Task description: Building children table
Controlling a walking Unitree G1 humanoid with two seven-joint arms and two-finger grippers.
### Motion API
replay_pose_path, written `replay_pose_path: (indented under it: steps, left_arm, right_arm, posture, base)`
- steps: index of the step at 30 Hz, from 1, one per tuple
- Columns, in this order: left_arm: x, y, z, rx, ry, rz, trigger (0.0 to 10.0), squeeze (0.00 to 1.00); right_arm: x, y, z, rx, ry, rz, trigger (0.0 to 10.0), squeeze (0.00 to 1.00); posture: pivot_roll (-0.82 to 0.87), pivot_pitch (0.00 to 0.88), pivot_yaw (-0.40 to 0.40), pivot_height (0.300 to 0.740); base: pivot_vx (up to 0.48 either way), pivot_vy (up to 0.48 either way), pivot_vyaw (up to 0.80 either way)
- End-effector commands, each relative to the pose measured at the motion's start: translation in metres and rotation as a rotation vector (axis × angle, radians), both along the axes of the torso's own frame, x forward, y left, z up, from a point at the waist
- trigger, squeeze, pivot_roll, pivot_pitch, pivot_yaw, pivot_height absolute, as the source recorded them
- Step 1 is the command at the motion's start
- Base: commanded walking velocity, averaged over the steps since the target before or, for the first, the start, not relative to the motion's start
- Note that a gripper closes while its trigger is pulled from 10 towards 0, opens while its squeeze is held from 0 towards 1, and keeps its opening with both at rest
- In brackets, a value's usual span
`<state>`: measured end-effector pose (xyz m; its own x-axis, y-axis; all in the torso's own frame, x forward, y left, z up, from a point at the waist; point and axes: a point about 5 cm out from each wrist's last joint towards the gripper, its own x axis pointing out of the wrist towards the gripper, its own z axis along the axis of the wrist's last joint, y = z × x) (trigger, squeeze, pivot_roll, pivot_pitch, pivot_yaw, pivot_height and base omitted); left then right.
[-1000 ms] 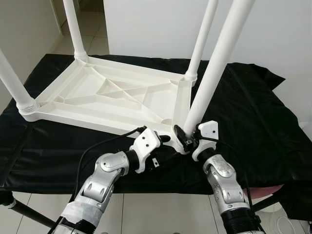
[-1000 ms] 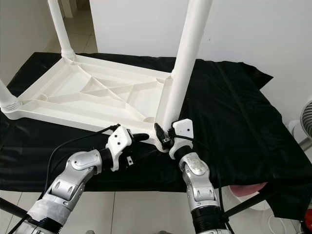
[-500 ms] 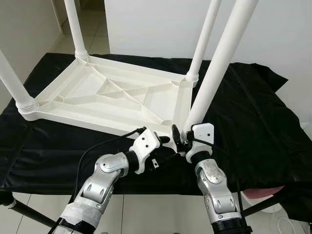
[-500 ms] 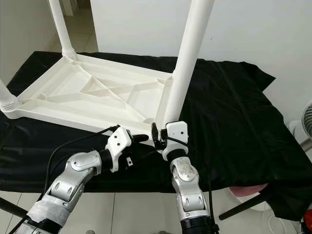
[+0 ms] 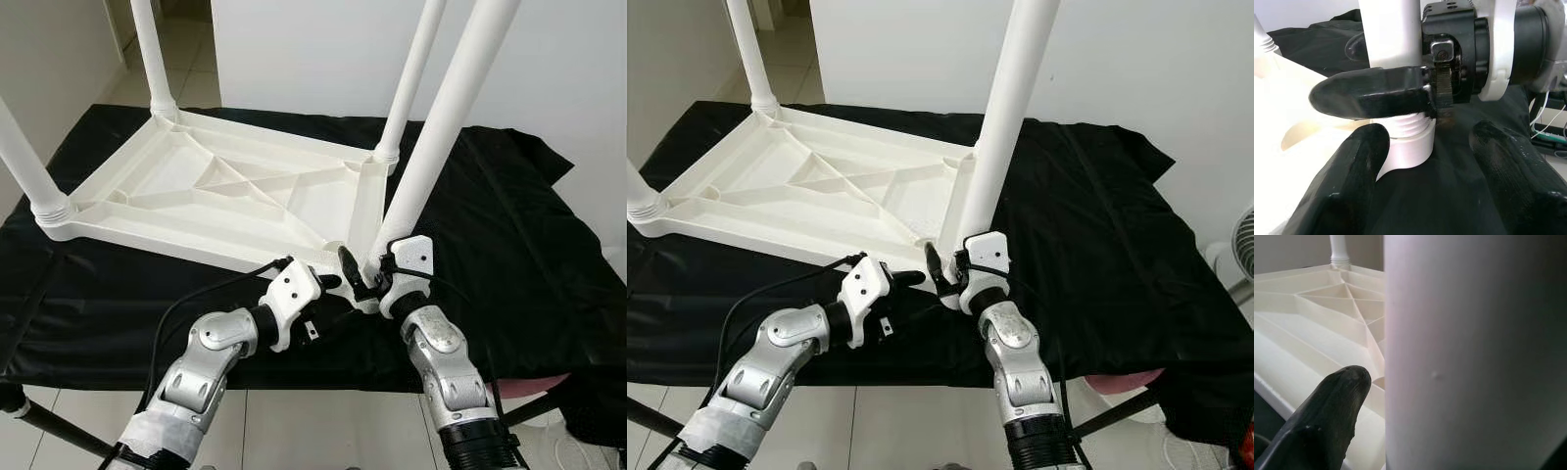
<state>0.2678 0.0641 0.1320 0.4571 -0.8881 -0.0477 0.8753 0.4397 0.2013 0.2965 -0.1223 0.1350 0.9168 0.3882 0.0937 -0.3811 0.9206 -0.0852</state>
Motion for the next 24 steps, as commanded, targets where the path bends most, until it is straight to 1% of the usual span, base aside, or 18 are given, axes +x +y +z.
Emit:
replay_pose_path:
  steps: [1, 3, 5, 6, 7, 8, 9, 10, 11, 13, 14, 17, 19, 20, 24]
  left_arm:
    - [0.001, 0.002, 0.001, -0.010, -0.007, 0.061, 10.0, 0.00]
    - [0.000, 0.003, 0.001, -0.008, -0.006, 0.061, 10.0, 0.00]
    - [0.000, 0.003, 0.001, -0.008, -0.006, 0.061, 10.0, 0.00]
    - [0.000, 0.003, 0.001, -0.007, -0.006, 0.062, 10.0, 0.00]
    - [0.000, 0.003, 0.001, -0.007, -0.006, 0.062, 10.0, 0.00]
    - [0.001, 0.003, 0.002, -0.007, -0.006, 0.063, 10.0, 0.00]
    - [0.001, 0.003, 0.002, -0.007, -0.006, 0.063, 10.0, 0.00]
    - [0.001, 0.004, 0.002, -0.007, -0.006, 0.063, 10.0, 0.00]
    - [0.001, 0.004, 0.002, -0.007, -0.006, 0.063, 10.0, 0.00]
    - [0.002, 0.004, 0.002, -0.006, -0.006, 0.062, 10.0, 0.00]
    - [0.002, 0.004, 0.002, -0.006, -0.006, 0.062, 10.0, 0.00]
    - [0.001, 0.001, 0.002, -0.002, 0.004, 0.038, 10.0, 0.00]
    - [-0.002, 0.001, 0.000, 0.013, 0.019, 0.013, 10.0, 0.00]
    - [-0.002, 0.001, 0.000, 0.013, 0.019, 0.013, 10.0, 0.00]
    - [-0.005, 0.003, -0.003, 0.032, 0.040, -0.017, 10.0, 0.00]
  right_arm:
    - [0.002, 0.002, -0.001, 0.001, 0.012, 0.023, 10.0, 0.00]
    - [0.000, 0.003, 0.000, -0.025, 0.004, 0.109, 10.0, 0.00]
    - [0.000, 0.003, 0.000, -0.025, 0.004, 0.109, 10.0, 0.00]
    - [0.000, 0.002, 0.001, -0.036, 0.000, 0.147, 10.0, 0.00]
    - [0.000, 0.002, 0.001, -0.036, 0.000, 0.147, 10.0, 0.00]
    - [0.000, 0.000, 0.002, -0.047, -0.001, 0.185, 10.0, 0.00]
    - [0.000, 0.000, 0.002, -0.047, -0.001, 0.185, 10.0, 0.00]
    - [0.000, -0.002, 0.003, -0.062, -0.005, 0.223, 10.0, 0.00]
    - [0.000, -0.002, 0.003, -0.062, -0.005, 0.223, 10.0, 0.00]
    - [0.000, -0.008, 0.006, -0.085, -0.011, 0.286, 10.0, 0.00]
    - [0.000, -0.008, 0.006, -0.085, -0.011, 0.286, 10.0, 0.00]
    - [0.001, -0.022, 0.008, -0.123, -0.001, 0.359, 10.0, 0.00]
    - [0.005, -0.030, 0.008, -0.157, 0.004, 0.377, 10.0, 0.00]
    - [0.005, -0.030, 0.008, -0.157, 0.004, 0.377, 10.0, 0.00]
    - [0.015, -0.039, 0.005, -0.191, 0.022, 0.390, 10.0, 0.00]
  posture:
    - [0.01, 0.005, -0.076, 0.740]
    - [0.01, 0.003, -0.076, 0.740]
    - [0.01, 0.003, -0.076, 0.740]
    - [0.01, 0.001, -0.078, 0.740]
    - [0.01, 0.001, -0.078, 0.740]
    - [0.01, 0.000, -0.078, 0.740]
    - [0.01, 0.000, -0.078, 0.740]
    - [0.01, 0.000, -0.079, 0.740]
    - [0.01, 0.000, -0.079, 0.740]
    - [0.01, 0.000, -0.075, 0.740]
    - [0.01, 0.000, -0.075, 0.740]
    - [0.01, 0.000, -0.071, 0.740]
    - [0.00, 0.000, -0.063, 0.740]
    - [0.00, 0.000, -0.063, 0.740]
    - [0.00, 0.000, -0.056, 0.740]
  base:
    - [0.000, 0.000, 0.00]
    - [0.000, 0.000, 0.00]
    - [0.000, 0.000, 0.00]
    - [0.000, 0.000, 0.00]
    - [0.000, 0.000, 0.00]
    - [0.000, 0.000, 0.00]
    - [0.000, 0.000, 0.00]
    - [0.000, 0.000, 0.00]
    - [0.000, 0.000, 0.00]
    - [0.000, 0.000, 0.00]
    - [0.000, 0.000, 0.00]
    - [0.000, 0.000, 0.00]
    - [0.000, 0.000, 0.00]
    - [0.000, 0.000, 0.00]
    - [0.000, 0.000, 0.00]
